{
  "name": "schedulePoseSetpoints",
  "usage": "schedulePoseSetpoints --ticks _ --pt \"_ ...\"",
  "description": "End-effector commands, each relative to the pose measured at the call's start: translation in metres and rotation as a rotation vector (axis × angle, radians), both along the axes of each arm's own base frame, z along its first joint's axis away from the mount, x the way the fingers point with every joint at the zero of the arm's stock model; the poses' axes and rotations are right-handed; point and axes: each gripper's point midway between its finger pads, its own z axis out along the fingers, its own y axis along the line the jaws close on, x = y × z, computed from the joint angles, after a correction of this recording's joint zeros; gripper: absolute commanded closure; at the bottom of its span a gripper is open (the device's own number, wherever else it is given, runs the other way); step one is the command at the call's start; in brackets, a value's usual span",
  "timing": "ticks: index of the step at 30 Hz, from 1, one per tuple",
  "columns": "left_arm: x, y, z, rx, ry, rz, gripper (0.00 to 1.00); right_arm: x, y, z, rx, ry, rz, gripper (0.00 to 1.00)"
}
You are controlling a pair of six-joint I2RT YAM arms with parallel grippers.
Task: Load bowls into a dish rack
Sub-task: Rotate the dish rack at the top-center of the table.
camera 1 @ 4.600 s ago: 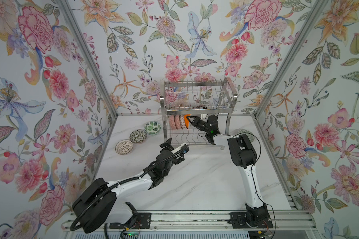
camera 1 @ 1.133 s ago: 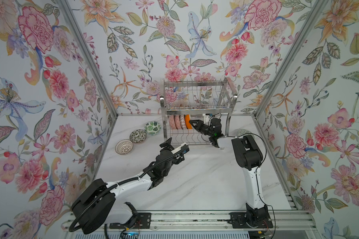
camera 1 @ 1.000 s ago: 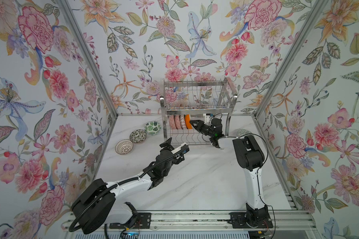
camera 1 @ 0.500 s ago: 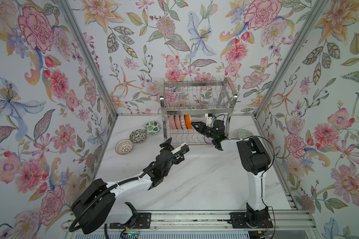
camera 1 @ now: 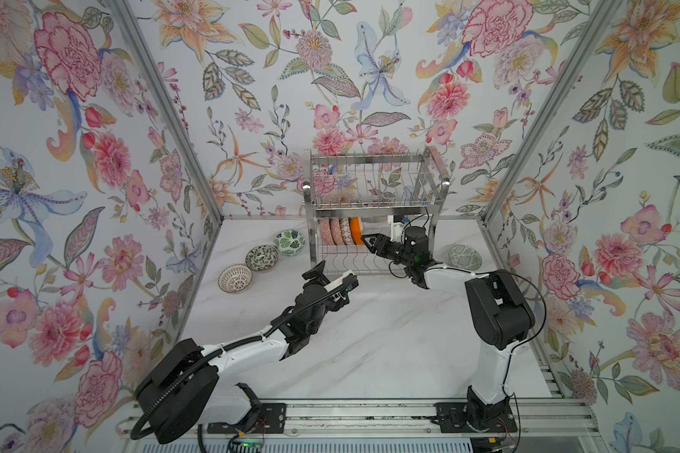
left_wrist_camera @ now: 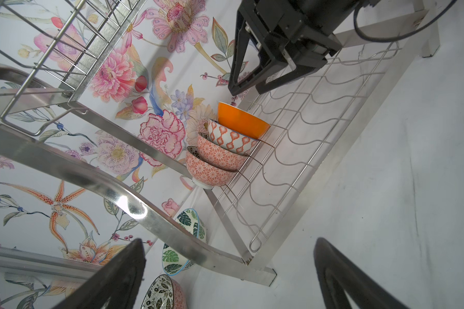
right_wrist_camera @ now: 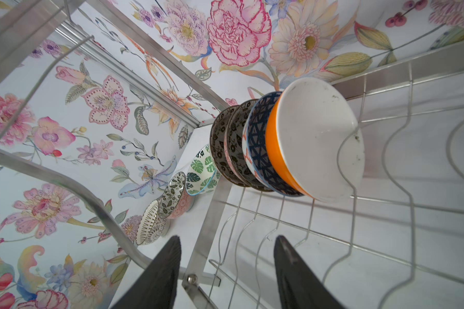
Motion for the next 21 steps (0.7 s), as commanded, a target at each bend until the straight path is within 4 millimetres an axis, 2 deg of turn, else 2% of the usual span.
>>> schedulePoseSetpoints --ticks 1,6,15,21 --pt "0.0 0.003 0.009 -0.049 -0.021 0.034 0.01 -0.013 -0.009 -0.011 -0.128 0.016 -0.013 0.39" --pt "0.005 0.004 0.006 -0.046 -0.005 0.065 0.01 -0.028 -0.018 -0.014 -0.237 0.019 -0.031 0.28" --pt "0.011 0.002 0.014 -0.091 0.042 0.1 0.01 -0.057 -0.037 -0.006 -0.379 -0.007 -0.063 0.01" --pt "0.007 0.001 0.018 -0.157 0.079 0.103 0.01 -0.074 -0.056 0.0 -0.438 -0.018 -0.094 0.01"
